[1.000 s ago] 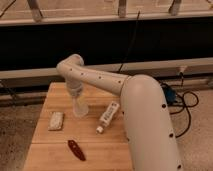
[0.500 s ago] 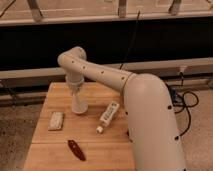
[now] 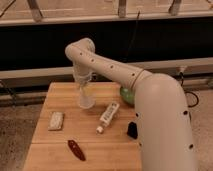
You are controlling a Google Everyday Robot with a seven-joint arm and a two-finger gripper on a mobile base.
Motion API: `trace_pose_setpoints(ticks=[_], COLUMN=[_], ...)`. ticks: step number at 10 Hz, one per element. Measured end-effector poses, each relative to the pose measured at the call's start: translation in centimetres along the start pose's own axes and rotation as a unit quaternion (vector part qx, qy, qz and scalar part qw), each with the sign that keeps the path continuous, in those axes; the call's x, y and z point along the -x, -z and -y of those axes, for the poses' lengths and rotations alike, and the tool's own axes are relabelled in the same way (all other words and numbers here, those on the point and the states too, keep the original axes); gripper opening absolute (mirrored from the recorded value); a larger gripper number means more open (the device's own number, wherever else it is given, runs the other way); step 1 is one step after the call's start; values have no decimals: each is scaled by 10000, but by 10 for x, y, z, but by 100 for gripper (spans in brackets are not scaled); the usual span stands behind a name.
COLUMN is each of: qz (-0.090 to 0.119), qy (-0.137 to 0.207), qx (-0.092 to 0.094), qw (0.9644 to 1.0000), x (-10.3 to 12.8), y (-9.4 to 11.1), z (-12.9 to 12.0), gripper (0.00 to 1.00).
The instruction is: Place the ceramic cup over the eraser
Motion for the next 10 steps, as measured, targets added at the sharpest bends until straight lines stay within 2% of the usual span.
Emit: trace_pose_setpoints(ticks=[4, 5, 10], qz=[-239, -297, -356], qy=[-205, -305, -663], qx=[48, 71, 98], qw=[9995, 9991, 9971], x=[-19, -26, -42], y=[35, 45, 65], z=[-28, -42, -93], gripper=[0, 0, 0])
